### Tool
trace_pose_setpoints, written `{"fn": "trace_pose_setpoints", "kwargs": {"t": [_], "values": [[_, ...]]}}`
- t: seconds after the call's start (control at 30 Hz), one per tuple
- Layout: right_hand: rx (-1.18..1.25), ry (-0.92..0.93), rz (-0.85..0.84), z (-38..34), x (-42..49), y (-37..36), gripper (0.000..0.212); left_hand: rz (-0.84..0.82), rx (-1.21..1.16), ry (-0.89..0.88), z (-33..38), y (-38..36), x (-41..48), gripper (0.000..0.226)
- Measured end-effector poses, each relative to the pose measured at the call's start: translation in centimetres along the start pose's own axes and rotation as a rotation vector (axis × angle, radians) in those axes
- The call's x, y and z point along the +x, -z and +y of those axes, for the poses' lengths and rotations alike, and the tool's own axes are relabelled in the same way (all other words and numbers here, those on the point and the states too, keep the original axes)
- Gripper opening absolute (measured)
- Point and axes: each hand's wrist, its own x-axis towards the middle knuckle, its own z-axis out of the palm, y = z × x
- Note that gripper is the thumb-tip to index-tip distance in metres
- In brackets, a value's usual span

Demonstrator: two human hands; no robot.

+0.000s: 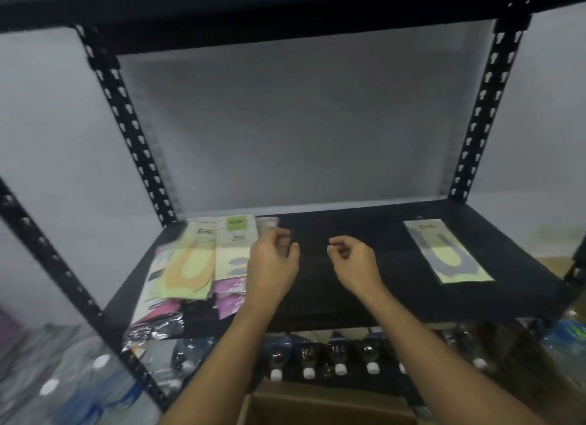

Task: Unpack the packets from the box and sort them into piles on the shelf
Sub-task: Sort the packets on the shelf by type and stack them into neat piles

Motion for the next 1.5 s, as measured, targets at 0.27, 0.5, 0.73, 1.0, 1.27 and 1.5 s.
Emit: {"fn": "trace_pose_setpoints", "kwargs": {"t": [0.27,0.5,0.73,1.0,1.27,1.5], "values": [[-0.033,-0.125,-0.234,-6.3,-1.0,-9.5,0.026,-0.045,0.328,0.195,-6.3,8.0,0.2,0.049],[-0.160,-0.191,-0.251,-6.3,-0.2,-11.9,0.013,-0.122,0.355,0.291,-7.5,6.9,0.2,0.061],[0.053,-0.302,-0.186,-6.5,0.0,-11.7,0.020,-0.158,0.257,0.298,-7.6,7.0,0.6,0.055],[0.454,-0.248,-0.209,-10.1,-1.1,-11.8,0.026,0.020,0.362,-0.005,-6.5,7.6,-0.3,0.038],[0.474,-0.084,-0.312,-11.3,-2.1,-11.3,0.031,0.355,-0.136,0.121,-6.1,8.0,-0.6,0.007],[0.594,-0.368,-0.213,-10.0,-2.8,-11.2,0.013,0.199,-0.802,0.506,-5.3,7.7,-1.9,0.019]]}}
